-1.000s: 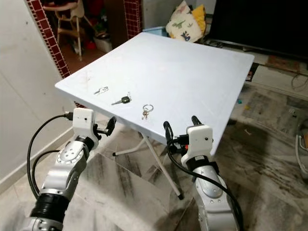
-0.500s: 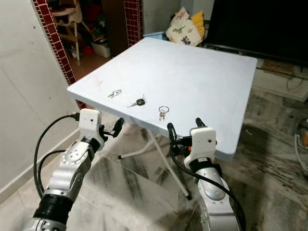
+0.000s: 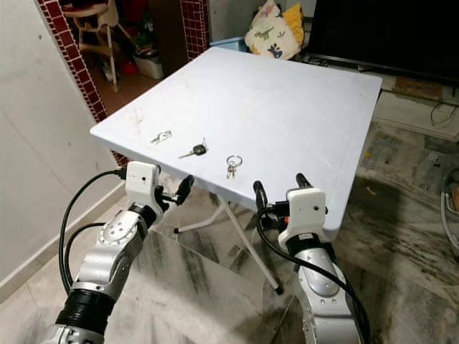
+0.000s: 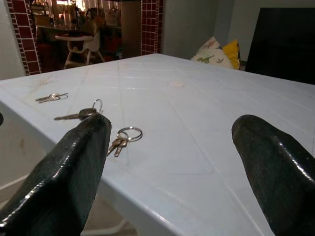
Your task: Hang keys on a hook
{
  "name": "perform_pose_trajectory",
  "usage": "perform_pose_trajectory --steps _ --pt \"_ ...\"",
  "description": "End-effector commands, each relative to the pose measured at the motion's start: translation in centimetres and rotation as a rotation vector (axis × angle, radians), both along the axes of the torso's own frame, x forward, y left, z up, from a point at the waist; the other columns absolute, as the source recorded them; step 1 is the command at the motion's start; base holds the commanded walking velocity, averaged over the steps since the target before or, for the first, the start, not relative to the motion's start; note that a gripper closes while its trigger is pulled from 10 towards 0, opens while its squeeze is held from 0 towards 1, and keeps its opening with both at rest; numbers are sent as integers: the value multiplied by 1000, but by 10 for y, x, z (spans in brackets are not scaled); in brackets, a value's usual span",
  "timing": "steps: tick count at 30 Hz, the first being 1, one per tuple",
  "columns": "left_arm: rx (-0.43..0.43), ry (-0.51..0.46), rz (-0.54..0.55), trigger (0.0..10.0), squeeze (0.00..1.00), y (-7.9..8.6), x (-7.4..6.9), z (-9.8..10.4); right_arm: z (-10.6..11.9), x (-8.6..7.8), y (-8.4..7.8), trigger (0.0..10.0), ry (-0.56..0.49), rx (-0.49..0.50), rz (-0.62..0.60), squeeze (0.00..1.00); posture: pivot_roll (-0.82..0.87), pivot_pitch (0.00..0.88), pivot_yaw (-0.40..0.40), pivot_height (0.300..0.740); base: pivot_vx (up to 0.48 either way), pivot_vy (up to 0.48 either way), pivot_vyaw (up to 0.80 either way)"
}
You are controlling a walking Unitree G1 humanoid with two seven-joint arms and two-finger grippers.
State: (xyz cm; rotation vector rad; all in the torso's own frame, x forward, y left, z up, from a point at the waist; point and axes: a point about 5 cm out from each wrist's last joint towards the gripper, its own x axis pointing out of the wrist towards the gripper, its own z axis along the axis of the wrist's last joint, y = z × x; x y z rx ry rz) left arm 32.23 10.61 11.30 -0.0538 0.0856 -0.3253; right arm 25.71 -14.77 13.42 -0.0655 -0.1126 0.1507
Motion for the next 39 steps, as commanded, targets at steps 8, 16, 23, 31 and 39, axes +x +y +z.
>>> perform_pose_trajectory --steps 8,16,23,31,39 --pt "0 -4 -11 10000 0 2 -2 2 3 0 2 10000 -11 7 5 0 -10 0 37 740 435 0 0" --pt "-2 -5 -10 10000 0 2 -1 2 3 0 3 10000 -14 12 9 0 -11 0 37 740 451 0 0" --pt "-7 -3 -10 10000 0 2 -1 2 3 0 3 10000 -13 9 9 0 -11 0 36 740 471 0 0" --pt "23 11 25 10000 0 6 -4 -5 2 -2 4 10000 -4 7 21 0 -13 0 33 740 44 0 0" --pt "51 -4 33 10000 0 7 -6 -5 2 -1 4 10000 -1 5 23 0 -10 0 29 740 0 0 0"
